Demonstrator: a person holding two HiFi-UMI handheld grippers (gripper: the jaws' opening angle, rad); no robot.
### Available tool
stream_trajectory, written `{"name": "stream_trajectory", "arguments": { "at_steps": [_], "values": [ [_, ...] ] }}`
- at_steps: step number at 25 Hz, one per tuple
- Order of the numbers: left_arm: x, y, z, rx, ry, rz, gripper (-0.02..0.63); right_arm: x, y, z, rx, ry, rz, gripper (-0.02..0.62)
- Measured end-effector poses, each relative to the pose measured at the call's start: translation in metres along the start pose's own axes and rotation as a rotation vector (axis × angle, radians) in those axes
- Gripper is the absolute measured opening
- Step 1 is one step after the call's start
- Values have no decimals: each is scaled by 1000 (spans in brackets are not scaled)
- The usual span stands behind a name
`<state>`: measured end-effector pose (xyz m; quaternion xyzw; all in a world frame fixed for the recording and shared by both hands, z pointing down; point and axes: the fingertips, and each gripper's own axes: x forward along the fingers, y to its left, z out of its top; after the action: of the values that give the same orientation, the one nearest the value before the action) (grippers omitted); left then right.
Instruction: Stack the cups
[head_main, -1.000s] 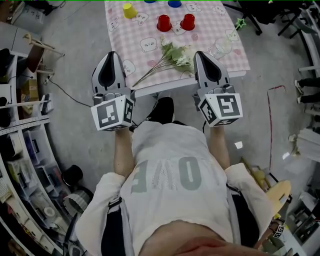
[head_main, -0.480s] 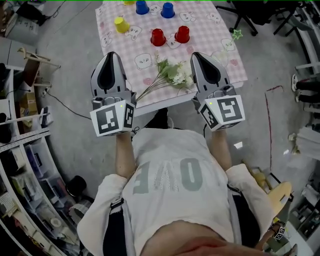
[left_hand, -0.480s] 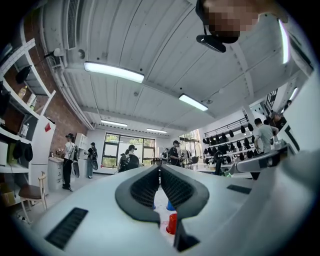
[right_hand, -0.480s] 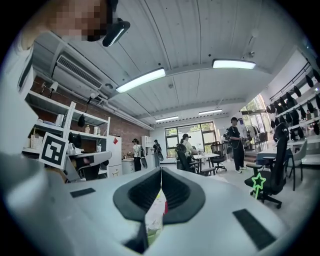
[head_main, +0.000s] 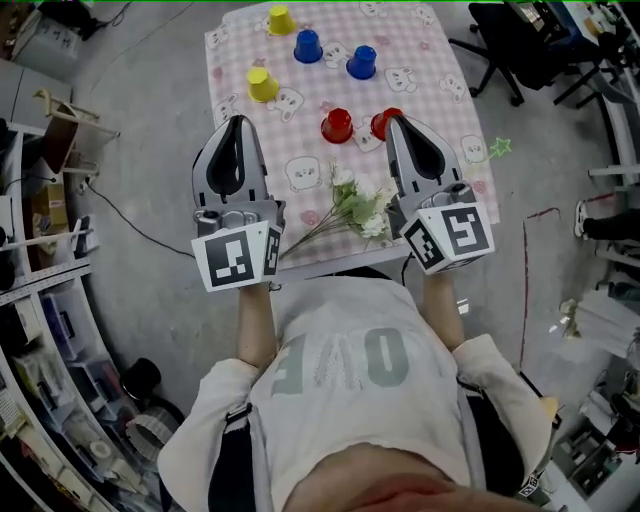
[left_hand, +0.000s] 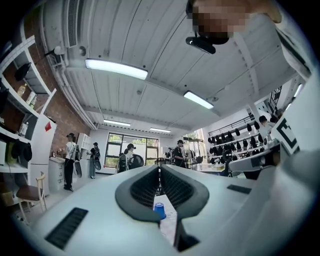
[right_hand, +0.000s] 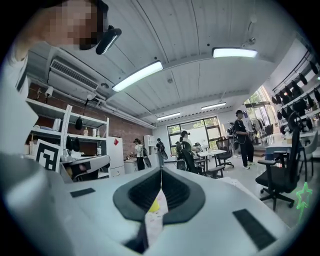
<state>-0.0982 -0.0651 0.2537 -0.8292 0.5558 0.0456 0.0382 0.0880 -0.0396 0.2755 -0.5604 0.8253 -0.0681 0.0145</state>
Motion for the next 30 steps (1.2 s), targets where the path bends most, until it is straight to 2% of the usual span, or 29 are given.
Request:
{"name": "stream_trajectory", "arguments": {
  "at_steps": [4,8,17,24,30],
  "values": [
    [23,4,-20,-28,21,-19,34,31,-7,-3,-29,18,-10,29],
    [33,0,-32,-27,57,-4,34,45,-9,-10,-43,42,-1,29],
    [23,-5,-32,8,81,83,34,51,-19,-20,-4,75,40,29],
    [28,-9,-24,16,57,91,34,52,-22,-10,-7,63,73,29],
    [31,-13,-20,35,59,80,34,84,-27,-9,7,179,171,41]
  ]
}}
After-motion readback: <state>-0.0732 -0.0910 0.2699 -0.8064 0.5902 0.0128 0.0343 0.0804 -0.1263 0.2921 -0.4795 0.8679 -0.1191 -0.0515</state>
